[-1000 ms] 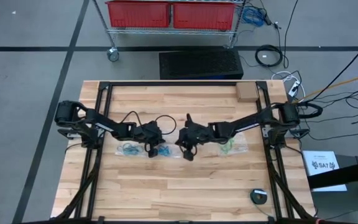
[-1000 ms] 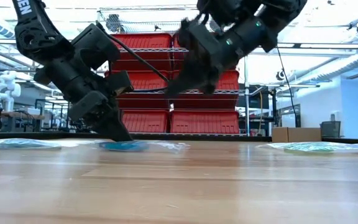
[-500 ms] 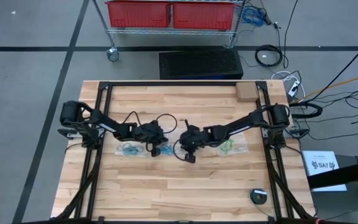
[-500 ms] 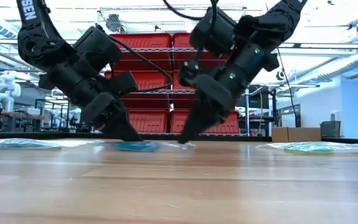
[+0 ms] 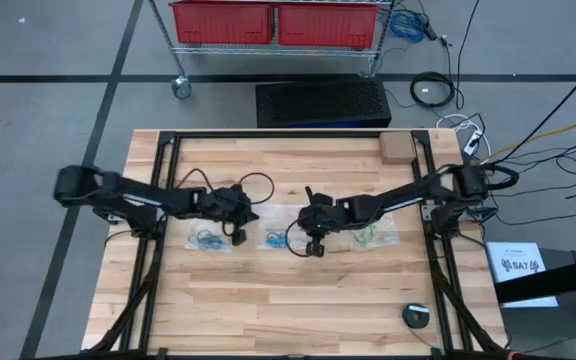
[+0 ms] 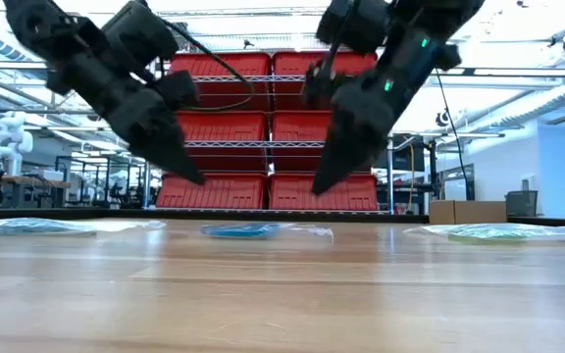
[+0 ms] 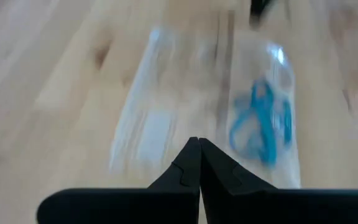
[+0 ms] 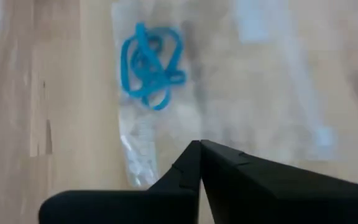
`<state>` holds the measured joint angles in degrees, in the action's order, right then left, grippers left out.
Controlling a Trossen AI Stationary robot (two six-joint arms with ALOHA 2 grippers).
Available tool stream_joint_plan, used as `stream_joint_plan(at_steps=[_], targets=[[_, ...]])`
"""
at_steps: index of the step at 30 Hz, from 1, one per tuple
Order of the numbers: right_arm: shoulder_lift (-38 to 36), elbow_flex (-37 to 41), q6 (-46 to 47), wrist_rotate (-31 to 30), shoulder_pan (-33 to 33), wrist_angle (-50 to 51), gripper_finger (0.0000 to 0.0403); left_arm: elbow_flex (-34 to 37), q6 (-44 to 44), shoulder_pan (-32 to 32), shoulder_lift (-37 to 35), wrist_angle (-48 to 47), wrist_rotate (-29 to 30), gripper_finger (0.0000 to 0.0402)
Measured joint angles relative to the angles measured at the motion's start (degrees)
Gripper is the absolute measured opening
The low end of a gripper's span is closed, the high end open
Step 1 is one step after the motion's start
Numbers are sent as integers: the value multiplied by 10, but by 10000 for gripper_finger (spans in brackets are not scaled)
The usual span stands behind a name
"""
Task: Sort rubber bands
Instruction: Adjust the transparent zip bags and align them to the center of the table
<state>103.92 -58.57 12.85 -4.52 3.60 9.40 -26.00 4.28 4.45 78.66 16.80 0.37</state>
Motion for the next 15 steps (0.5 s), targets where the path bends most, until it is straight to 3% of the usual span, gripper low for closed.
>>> stream_joint_plan(at_steps=[3,7,15], targets=[[-48,-1,0,-38,3,47,1,-16,20,0,-62,-148,4,2],[-107,-1,37,-72,3,182,3,-36,45,-13,-94,-318,6,2],[-112,0,174,-91,30,434,1,-36,81,-42,-72,-443,6,2]])
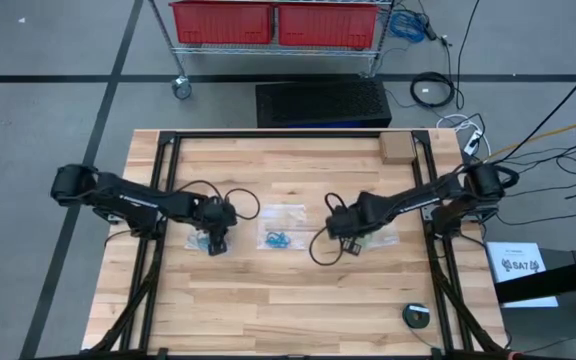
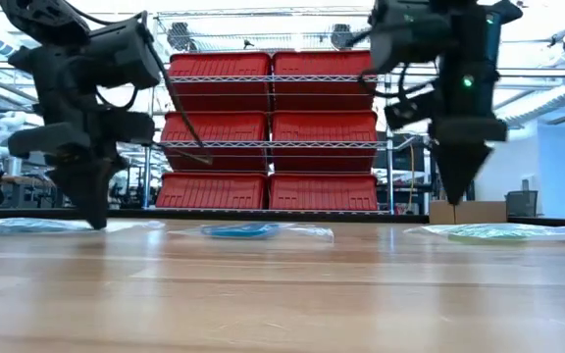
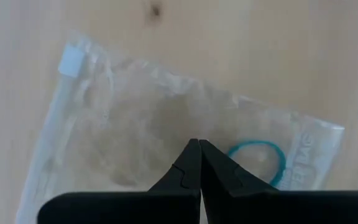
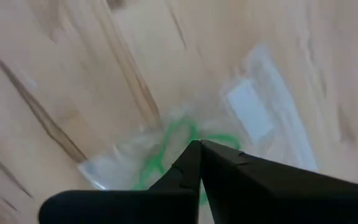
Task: Sort rubber bands
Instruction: Adjust the transparent zip bags and align them to the center of the table
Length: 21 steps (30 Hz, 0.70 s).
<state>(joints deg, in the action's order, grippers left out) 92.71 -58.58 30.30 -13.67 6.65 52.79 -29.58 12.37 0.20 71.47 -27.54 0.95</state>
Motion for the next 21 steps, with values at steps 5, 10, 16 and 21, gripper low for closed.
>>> stream_joint_plan(at_steps=[5,10,16,21], targets=[[22,34,39,5,15,0,0,-2,8,-10,35,17,2,2],[26,91,69,38,17,-67,0,-2,8,-11,64,79,9,2],[28,88,118,41,25,-117,0,-1,8,-10,69,141,26,2],[29,83,142,52,25,-180,0,0,11,-6,69,151,58,2]])
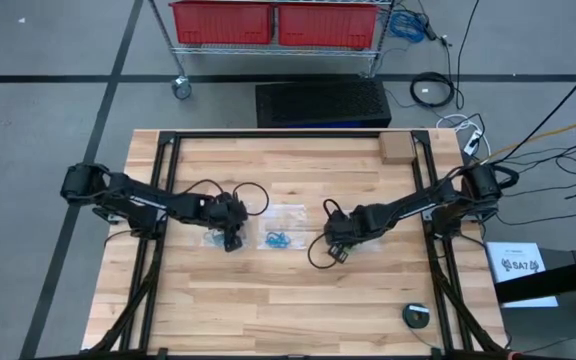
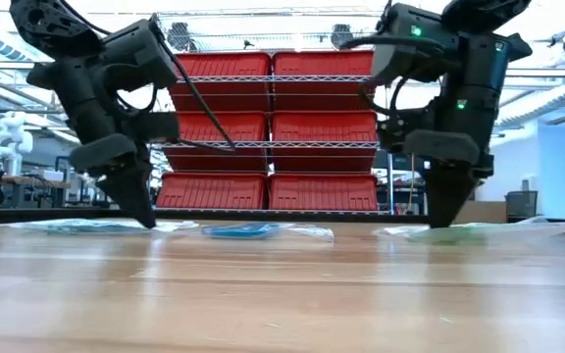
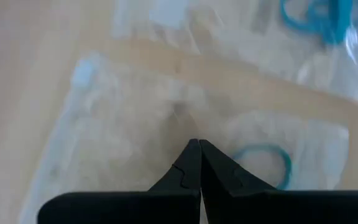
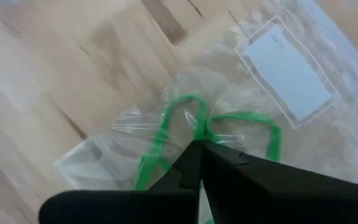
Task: Sort rubber bands
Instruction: Adjust the transparent zip bags and align them to the center of the table, then return to Home Position
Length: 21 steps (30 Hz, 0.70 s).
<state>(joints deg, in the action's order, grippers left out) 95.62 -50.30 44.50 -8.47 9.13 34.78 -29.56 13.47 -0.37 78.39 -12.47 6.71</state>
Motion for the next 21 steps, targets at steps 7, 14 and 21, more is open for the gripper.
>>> stream_joint_plan(at_steps=[7,14,21], targets=[[2,1,15,-3,-1,-71,0,0,10,11,0,45,4,2],[2,1,13,-43,-4,-97,0,0,10,11,-4,44,4,2],[-39,1,-53,-120,-4,-81,0,0,-42,20,-57,59,52,2]])
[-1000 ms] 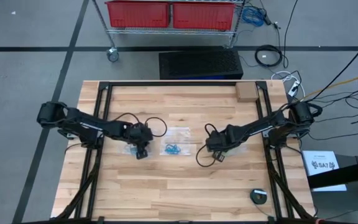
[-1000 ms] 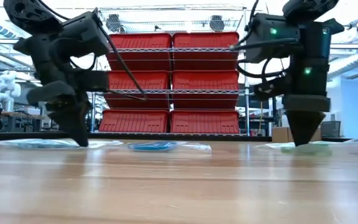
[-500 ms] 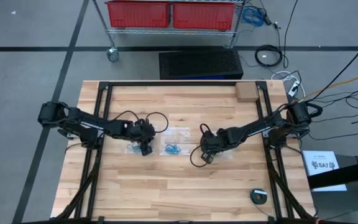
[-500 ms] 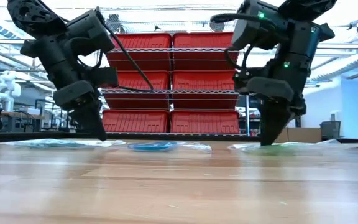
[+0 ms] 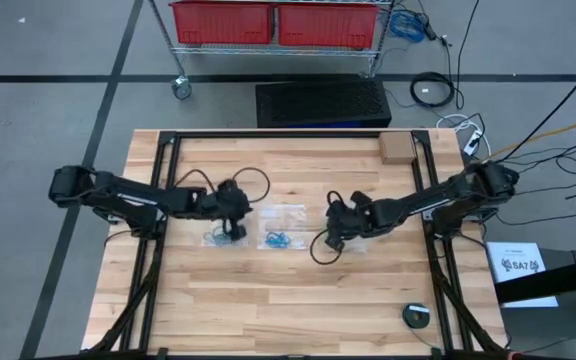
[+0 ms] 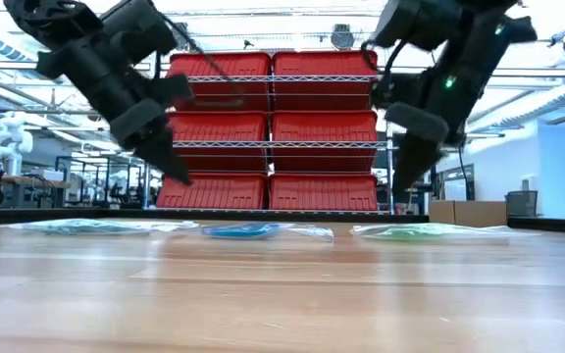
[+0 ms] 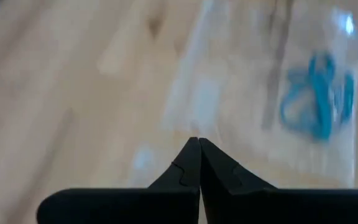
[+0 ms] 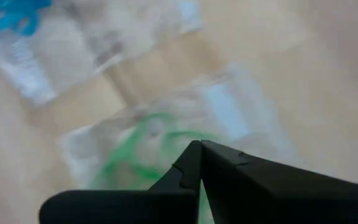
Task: Sort rubber bands
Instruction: Return to Home Position
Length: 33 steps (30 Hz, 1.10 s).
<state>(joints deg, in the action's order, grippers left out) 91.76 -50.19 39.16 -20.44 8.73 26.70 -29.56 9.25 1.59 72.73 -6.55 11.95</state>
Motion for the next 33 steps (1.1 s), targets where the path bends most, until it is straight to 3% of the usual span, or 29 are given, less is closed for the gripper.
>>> stream_joint_plan(at_steps=[3,7,9,12,15,18,24,29,33], targets=[[-39,1,-25,-68,10,41,0,7,-33,19,-28,53,-5,2],[-120,63,-97,-124,42,2,0,63,-84,47,-66,197,-104,2],[-176,138,-143,-126,59,-115,0,112,-103,64,-82,314,-149,2],[-264,281,-239,-95,65,-382,0,189,-111,101,-85,519,-193,2],[-316,393,-320,-39,10,-606,0,209,-114,147,-77,614,-210,2],[-337,421,-377,50,-86,-676,0,176,-141,186,-74,586,-230,2],[-415,417,-437,174,-216,-658,0,150,-170,237,-110,523,-261,2],[-588,494,-428,190,-221,-631,0,198,-171,251,-247,433,-264,2],[-715,492,-420,161,-221,-513,0,205,-167,252,-338,352,-247,2]])
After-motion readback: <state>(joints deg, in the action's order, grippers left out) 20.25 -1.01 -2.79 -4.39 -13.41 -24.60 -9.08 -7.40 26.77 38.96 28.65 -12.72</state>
